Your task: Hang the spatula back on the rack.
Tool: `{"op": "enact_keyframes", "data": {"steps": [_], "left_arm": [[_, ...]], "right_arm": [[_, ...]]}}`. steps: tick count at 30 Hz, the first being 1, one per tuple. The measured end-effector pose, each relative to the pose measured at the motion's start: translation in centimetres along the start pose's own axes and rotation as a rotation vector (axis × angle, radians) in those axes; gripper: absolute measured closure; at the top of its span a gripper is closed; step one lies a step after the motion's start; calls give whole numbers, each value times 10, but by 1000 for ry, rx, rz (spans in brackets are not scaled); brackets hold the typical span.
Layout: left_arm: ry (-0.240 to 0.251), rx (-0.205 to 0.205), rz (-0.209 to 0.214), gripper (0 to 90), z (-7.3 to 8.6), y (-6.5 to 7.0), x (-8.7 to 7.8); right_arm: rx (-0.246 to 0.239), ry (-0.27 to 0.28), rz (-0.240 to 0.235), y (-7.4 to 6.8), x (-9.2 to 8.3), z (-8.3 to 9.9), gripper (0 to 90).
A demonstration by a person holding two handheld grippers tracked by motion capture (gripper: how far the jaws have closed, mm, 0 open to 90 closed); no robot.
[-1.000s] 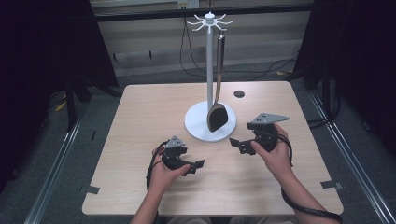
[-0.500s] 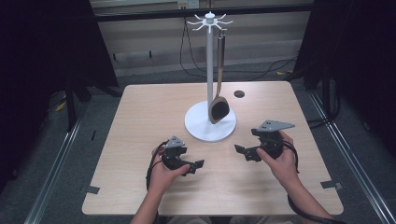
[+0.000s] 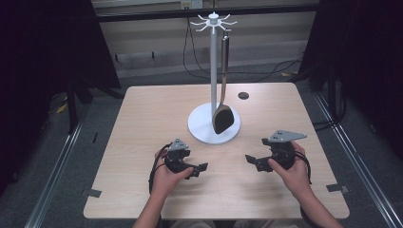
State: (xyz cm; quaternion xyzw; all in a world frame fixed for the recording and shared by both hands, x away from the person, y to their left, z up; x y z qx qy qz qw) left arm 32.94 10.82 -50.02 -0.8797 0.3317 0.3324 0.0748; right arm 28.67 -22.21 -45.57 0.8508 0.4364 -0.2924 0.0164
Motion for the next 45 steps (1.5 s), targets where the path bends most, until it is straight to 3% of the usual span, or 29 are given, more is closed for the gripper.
{"op": "enact_keyframes", "data": {"steps": [26,45], "left_arm": [[1,12,0,53,0,1,0],[3,15,1,53,0,3,1]], "right_arm": [[35,-38,-2,5,-9,38,71],[22,-61,8,9,-15,47,72]]}}
Point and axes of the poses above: each handheld gripper's, and its own axes: x roughly forward along the jaws, z roughly out of its underside, y roughly to its right, the point moved 1 cm from there along x, roughly forward along the jaws, and after that the axes turned 15 degrees about -z, right-handed, at the moved point
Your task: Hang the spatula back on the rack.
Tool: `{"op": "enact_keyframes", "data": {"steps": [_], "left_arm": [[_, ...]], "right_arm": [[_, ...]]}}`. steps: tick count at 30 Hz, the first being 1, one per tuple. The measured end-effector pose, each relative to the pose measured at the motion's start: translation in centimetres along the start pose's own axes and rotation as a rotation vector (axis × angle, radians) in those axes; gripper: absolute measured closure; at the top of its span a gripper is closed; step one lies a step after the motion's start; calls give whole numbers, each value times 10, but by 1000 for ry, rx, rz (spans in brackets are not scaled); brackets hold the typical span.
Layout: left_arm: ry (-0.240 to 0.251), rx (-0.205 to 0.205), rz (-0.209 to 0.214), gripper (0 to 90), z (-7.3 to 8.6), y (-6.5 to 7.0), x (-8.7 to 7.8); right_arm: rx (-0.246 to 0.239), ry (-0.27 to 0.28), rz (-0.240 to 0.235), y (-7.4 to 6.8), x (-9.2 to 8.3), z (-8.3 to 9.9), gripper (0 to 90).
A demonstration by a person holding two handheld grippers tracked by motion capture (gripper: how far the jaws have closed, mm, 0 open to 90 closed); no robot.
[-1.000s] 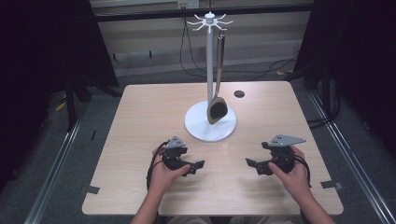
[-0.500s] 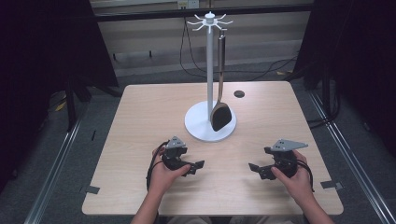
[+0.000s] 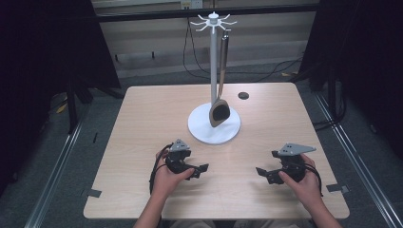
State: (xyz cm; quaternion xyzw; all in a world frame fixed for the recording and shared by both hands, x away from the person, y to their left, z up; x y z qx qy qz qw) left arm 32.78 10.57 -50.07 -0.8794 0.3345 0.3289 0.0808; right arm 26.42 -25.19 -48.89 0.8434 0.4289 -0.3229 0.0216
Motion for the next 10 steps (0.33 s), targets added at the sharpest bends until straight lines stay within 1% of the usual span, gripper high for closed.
{"op": "enact_keyframes", "data": {"steps": [2,5,6,10], "left_arm": [[-1,1,1,53,0,0,0],[-3,2,-1,53,0,0,0],[-3,11,1,53,0,0,0],[-4,10,1,53,0,0,0]], "right_arm": [[-4,-10,2,0,0,1,72],[-4,-12,3,1,1,2,72],[0,-12,5,1,0,2,72],[-1,-11,6,0,0,2,74]]}}
Point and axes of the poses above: each handheld gripper's, and its own axes: x roughly forward along the jaws, z roughly out of its underside, y roughly to its right, the point moved 1 cm from there along x, roughly forward along the jaws, and after that the axes turned 15 degrees about -z, right-handed, at the moved point
